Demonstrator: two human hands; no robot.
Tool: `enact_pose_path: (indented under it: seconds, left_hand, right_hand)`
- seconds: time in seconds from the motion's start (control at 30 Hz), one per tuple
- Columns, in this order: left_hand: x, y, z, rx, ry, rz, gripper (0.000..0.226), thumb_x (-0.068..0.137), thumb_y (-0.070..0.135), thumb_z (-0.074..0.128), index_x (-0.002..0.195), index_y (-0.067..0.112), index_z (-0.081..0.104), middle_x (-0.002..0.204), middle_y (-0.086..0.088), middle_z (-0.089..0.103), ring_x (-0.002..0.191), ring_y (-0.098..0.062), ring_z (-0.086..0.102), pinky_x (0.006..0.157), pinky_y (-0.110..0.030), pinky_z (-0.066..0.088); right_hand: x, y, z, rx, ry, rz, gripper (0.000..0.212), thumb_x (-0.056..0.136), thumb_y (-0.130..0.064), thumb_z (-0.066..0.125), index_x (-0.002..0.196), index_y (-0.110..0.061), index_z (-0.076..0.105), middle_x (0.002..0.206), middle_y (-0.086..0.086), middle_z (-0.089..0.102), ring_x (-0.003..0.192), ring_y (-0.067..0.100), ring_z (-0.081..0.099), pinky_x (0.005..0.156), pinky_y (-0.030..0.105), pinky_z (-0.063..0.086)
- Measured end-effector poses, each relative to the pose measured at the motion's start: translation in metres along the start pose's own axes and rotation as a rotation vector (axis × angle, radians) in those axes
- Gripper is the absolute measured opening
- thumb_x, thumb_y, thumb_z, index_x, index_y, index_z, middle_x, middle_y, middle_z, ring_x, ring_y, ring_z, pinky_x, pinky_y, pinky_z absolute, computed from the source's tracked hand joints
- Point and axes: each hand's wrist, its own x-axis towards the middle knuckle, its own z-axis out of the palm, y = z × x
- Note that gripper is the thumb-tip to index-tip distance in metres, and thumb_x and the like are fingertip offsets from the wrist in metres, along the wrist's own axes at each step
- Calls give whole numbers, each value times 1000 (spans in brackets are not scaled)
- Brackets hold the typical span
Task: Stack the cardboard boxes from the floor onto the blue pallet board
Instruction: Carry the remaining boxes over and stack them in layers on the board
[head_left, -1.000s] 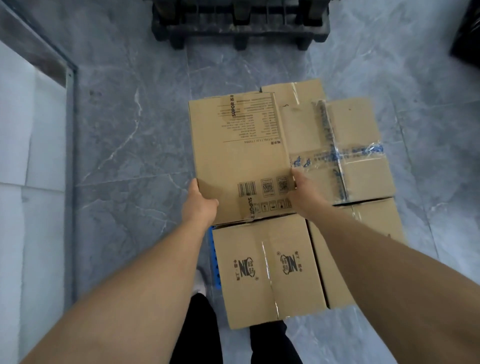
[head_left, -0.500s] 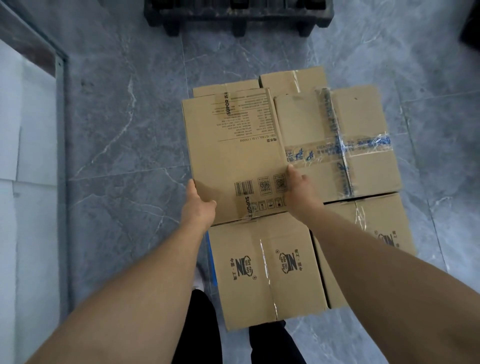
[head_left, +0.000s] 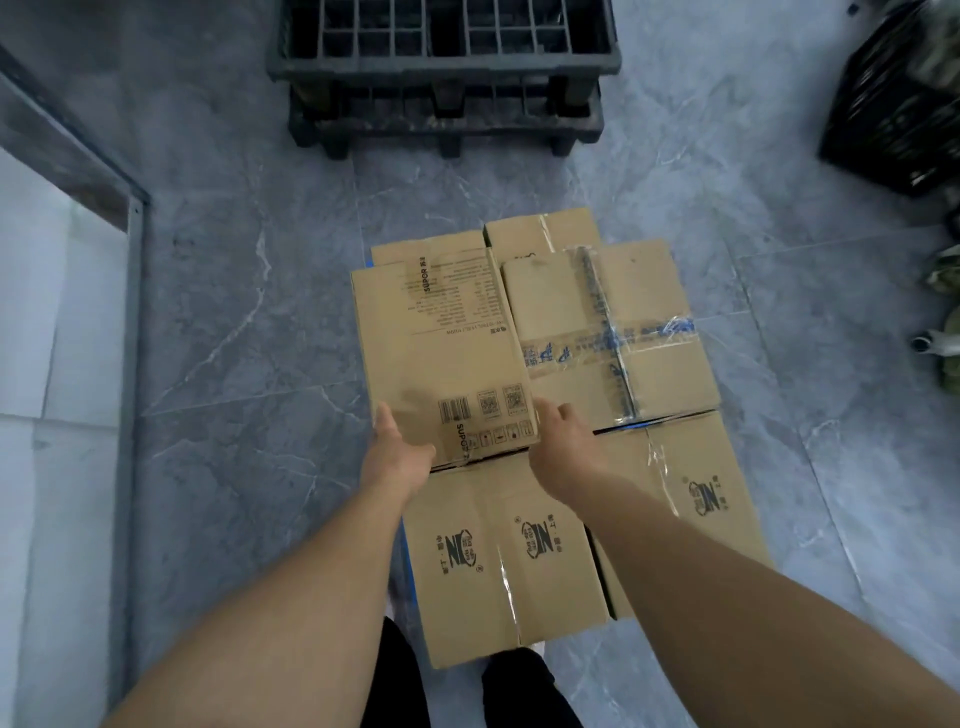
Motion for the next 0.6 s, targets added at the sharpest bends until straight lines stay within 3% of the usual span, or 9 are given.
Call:
enact_pose_path:
  seconds: [0.07,0.2,0.3,0.43,0.6]
  left_hand:
    - [-24,3,0,-8,-5,13,81,87,13,55,149,27,4,150,-5,34,131,-27,40,108,-38,35]
    - [-82,-2,-3,-24,17,30,77,86,20,55,149,27,10,144,-7,43,125,-30,47,104,-43,39]
    - [-126,-15,-7,-40,86,-3,79,86,18,54,149,21,7,150,-8,34,131,-27,40,107,-37,34]
    - [-177,-39,-7,-90,140,-36,82,86,19,55,150,17,4,155,-8,21,139,-28,28,111,-41,29]
    - [-226,-74,-12,-162,200,-86,80,87,24,54,150,20,4,154,-9,23,137,-29,31,110,-38,29]
  right_hand:
    - [-20,-2,-7,-47,-16,-30,57,87,-2,42,140,-20,30,126,6,42,110,22,44,93,36,43]
    - [-65,-10,-21,-106,-56,-90,51,89,-5,42,138,-16,33,131,7,39,117,23,40,98,36,43]
    - [-99,-19,-30,-186,-96,-145,45,90,-7,42,134,-12,36,136,10,34,120,27,39,97,37,43]
    - [-141,-28,-33,-317,-117,-245,41,90,-11,41,130,-8,41,137,13,35,119,29,42,99,38,41]
    - [-189,-31,-26,-389,-169,-333,37,90,-12,40,126,-7,41,131,15,39,122,30,40,95,37,39]
